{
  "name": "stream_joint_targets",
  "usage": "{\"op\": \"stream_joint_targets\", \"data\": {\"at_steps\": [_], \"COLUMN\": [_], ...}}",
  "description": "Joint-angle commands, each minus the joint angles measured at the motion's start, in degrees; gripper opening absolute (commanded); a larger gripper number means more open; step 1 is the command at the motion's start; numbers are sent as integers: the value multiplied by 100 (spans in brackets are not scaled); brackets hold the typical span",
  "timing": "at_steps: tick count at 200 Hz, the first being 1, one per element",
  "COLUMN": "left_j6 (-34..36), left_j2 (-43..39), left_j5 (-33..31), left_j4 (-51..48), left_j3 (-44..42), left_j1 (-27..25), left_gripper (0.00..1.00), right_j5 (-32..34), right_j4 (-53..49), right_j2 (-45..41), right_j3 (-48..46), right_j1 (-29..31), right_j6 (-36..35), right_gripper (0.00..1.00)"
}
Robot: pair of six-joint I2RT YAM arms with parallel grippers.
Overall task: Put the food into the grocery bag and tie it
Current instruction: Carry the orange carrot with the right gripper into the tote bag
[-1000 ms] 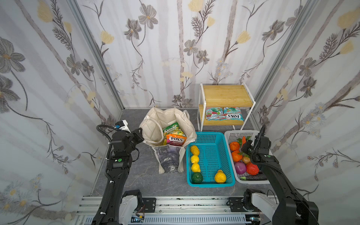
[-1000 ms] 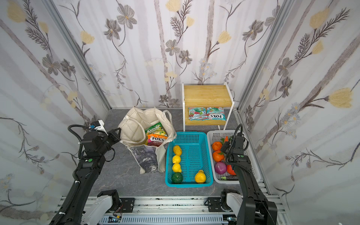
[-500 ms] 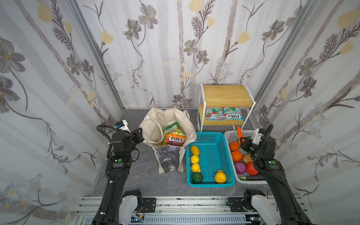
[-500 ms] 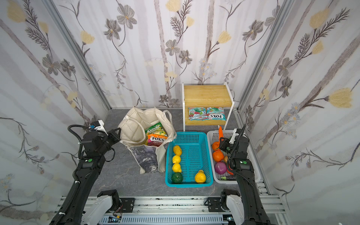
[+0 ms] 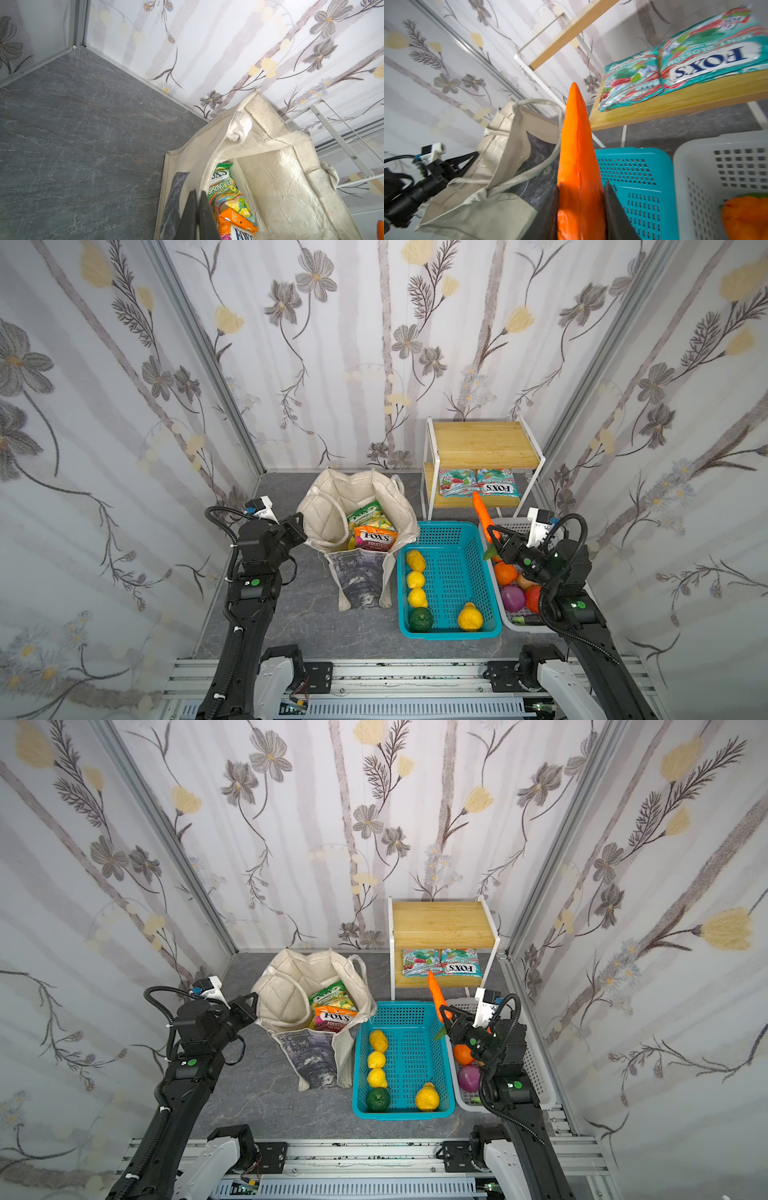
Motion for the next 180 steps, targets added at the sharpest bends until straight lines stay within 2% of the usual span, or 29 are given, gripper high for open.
{"op": "stream_joint_targets", "data": {"at_steps": [1, 23, 75, 117, 151, 164, 180], "left_j6": [-10, -15, -10, 13, 25, 37, 44], "left_j2": [-7, -13, -32, -34, -40, -49, -50], "left_j5": [-62, -58, -66, -75, -86, -84, -87], "left_j4": [238, 243, 243, 243, 243, 243, 243], "left_j3": [6, 6, -1, 6, 11, 15, 15], "left_j1": [10, 13, 1, -9, -11, -9, -10], "left_gripper": [0, 0, 0, 0, 0, 0, 0], "right_j5": [315, 1074, 1462, 1745, 2080, 2079, 2379], "right_j4": [874, 1007, 824, 127, -911, -938, -1058], "right_j2": [110, 450, 1990, 3546, 5052, 5458, 5874], "right_j3": [39, 375, 2053, 3633, 5045, 5245, 5394], "right_j1": [609, 1514, 3061, 3694, 4264, 4346, 4358], "right_j6": [365, 412, -115, -415, -691, -703, -491], "right_gripper": [20, 18, 21, 20, 21, 23, 23]}}
